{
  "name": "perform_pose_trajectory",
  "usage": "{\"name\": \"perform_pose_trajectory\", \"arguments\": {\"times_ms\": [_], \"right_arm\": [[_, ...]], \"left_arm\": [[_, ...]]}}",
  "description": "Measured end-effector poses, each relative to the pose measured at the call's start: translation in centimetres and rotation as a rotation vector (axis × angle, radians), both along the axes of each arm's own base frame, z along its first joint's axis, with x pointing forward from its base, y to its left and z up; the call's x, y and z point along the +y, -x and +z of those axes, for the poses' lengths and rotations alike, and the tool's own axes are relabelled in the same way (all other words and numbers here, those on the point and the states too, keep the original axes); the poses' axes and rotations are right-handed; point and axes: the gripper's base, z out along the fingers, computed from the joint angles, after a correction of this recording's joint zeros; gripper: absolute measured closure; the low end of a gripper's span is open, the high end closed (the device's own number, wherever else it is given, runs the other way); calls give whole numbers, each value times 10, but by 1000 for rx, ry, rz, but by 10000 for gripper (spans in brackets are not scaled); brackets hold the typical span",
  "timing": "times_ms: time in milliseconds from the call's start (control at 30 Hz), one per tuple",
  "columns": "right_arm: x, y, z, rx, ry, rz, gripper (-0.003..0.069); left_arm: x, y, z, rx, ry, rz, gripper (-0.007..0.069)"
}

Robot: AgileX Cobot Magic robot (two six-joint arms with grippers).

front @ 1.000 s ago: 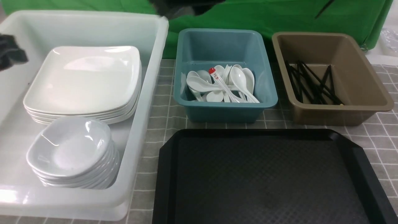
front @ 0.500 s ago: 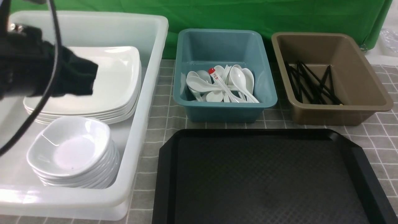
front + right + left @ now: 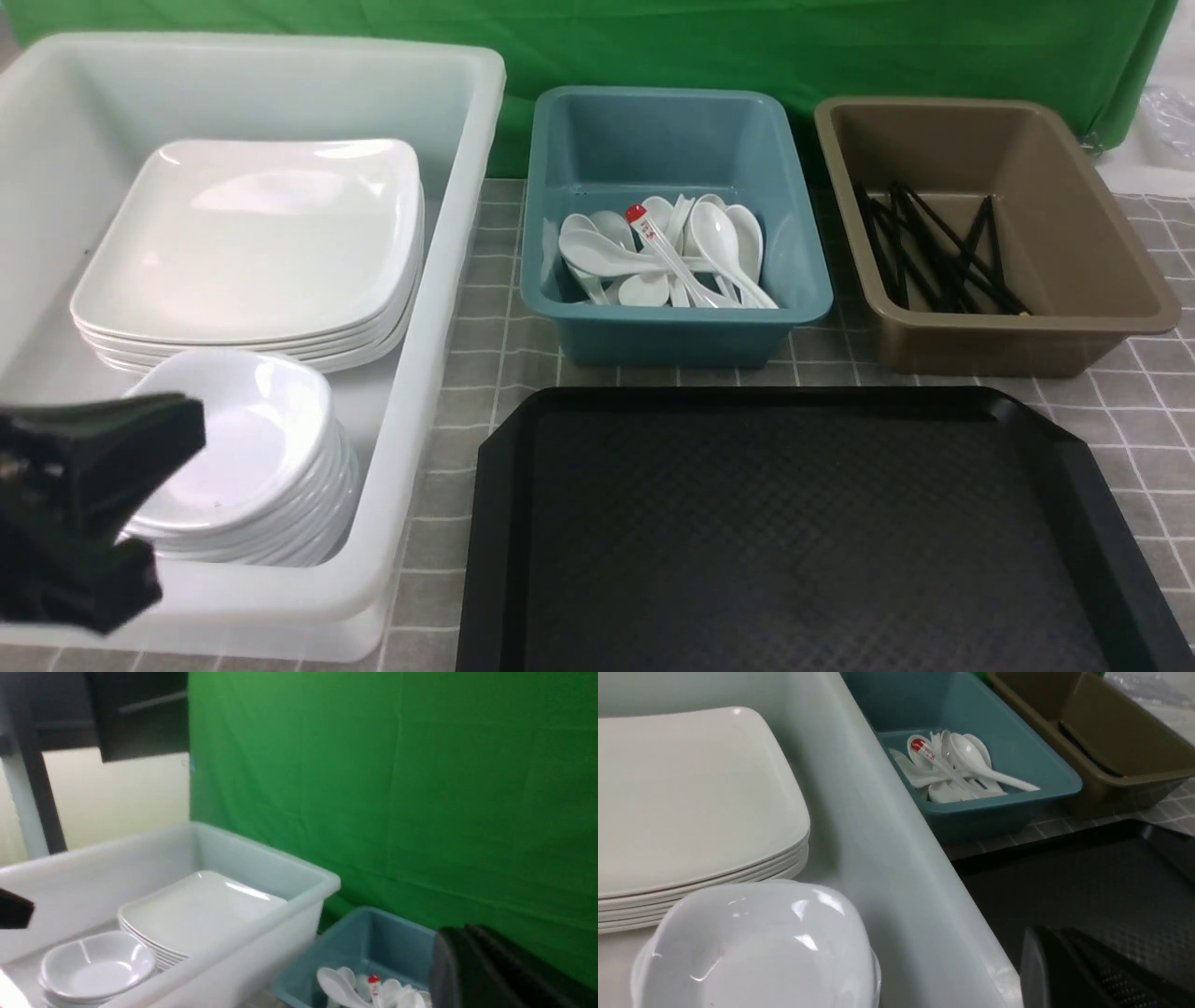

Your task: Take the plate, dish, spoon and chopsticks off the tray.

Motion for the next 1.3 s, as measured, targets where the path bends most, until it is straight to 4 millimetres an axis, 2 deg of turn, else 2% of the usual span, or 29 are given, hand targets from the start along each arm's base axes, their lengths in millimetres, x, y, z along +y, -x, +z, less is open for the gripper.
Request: {"name": "perform_pose_trajectory", "arguments": {"times_ms": [133,267,400,767,1300], "right_arm": [[-12,18,-29,-82,-54,38,633],[-22,29,-39,-129,-103,44,633],[-28,36,-38,-167,-136,49,633],[-28,36,-39,-164,-134,49,623],[-28,36,-39,-164,-134,49,605]], "left_arm": [[5,7,-10,-75,57,57,624],[9,6,-16,-118,98,108,622],[11,4,-15,-148,107,133,622],[12,4,-15,-160,106,142,622],[16,8,-16,-206,-51,139,622]]}}
